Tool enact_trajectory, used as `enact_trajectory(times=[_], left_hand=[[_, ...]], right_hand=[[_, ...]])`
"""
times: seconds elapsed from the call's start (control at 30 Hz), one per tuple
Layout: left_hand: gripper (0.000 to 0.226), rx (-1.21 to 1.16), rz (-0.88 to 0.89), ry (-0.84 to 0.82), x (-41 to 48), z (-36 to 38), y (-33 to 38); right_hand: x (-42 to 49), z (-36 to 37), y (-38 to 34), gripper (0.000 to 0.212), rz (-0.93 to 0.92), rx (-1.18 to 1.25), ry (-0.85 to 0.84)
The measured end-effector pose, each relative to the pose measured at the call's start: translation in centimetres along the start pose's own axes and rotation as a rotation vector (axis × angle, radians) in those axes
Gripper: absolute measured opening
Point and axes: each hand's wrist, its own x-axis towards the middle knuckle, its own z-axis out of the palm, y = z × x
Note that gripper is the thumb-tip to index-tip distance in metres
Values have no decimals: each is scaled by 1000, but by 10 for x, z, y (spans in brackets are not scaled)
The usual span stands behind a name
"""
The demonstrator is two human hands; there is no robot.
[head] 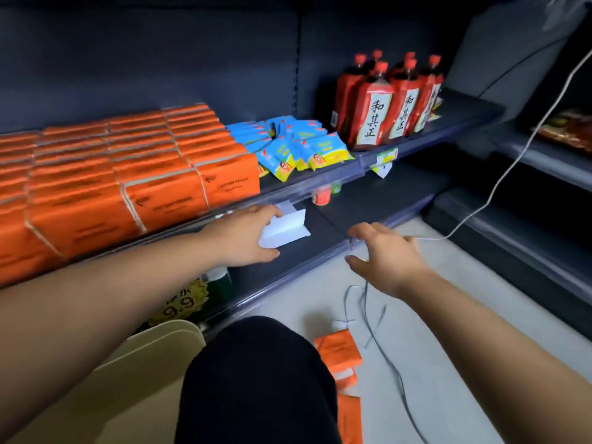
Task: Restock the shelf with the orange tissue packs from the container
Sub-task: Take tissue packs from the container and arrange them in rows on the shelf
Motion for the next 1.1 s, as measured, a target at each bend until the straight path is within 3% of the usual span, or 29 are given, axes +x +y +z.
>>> enact_trajectory(times=[0.57,0.73,0.9,1.07,1.1], left_hand=[[65,-36,62,-481,68,248,-28],[62,-98,21,-527,79,312,-19],[62,-425,-226,-565,85,367,-4],[83,-639,-424,-597,82,401,4],[77,-674,-433,-606,80,403,6]], right_hand=[[-44,231,92,44,215,-34,-423],[-49,284,111,48,364,20,-512],[-57,325,133,70,641,334,-535],[-62,347,137,87,726,505,-612],[-63,352,136,89,746,549,-631]])
